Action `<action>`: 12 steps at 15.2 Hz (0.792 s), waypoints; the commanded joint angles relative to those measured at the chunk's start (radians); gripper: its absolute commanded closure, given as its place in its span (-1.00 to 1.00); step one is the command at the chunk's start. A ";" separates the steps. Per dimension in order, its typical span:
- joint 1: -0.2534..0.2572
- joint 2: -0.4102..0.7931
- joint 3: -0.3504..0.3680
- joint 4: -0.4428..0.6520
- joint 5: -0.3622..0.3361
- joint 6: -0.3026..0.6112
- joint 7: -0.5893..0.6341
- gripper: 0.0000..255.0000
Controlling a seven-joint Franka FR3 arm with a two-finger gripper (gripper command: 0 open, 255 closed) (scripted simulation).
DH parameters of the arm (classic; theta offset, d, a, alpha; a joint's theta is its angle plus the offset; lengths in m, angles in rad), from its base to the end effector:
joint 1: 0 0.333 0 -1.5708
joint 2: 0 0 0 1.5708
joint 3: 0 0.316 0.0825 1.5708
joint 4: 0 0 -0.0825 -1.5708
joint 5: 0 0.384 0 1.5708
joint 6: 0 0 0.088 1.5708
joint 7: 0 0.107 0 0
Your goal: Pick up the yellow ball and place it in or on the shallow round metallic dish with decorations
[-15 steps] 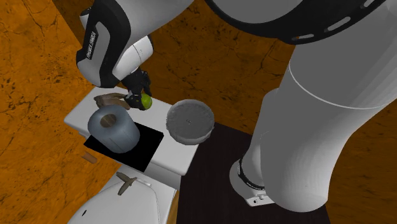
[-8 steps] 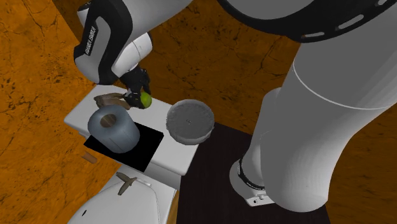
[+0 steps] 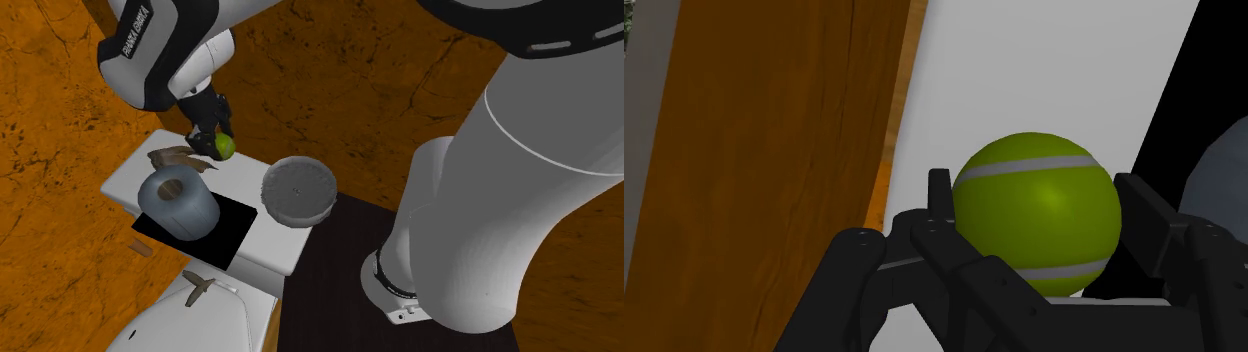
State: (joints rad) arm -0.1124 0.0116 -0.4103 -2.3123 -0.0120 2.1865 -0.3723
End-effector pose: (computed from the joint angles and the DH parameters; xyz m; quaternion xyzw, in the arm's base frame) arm 0.4289 -0.2476 0.3280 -0.9951 0.0713 0.0645 0.0232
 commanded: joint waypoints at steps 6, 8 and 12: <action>0.002 -0.063 0.003 0.038 -0.027 -0.096 0.021 1.00; 0.002 -0.078 0.004 0.051 -0.033 -0.124 0.025 1.00; 0.002 -0.103 0.007 0.078 -0.042 -0.174 0.032 1.00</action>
State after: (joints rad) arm -0.1105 -0.0874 -0.4043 -2.2424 -0.0525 2.0248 -0.3418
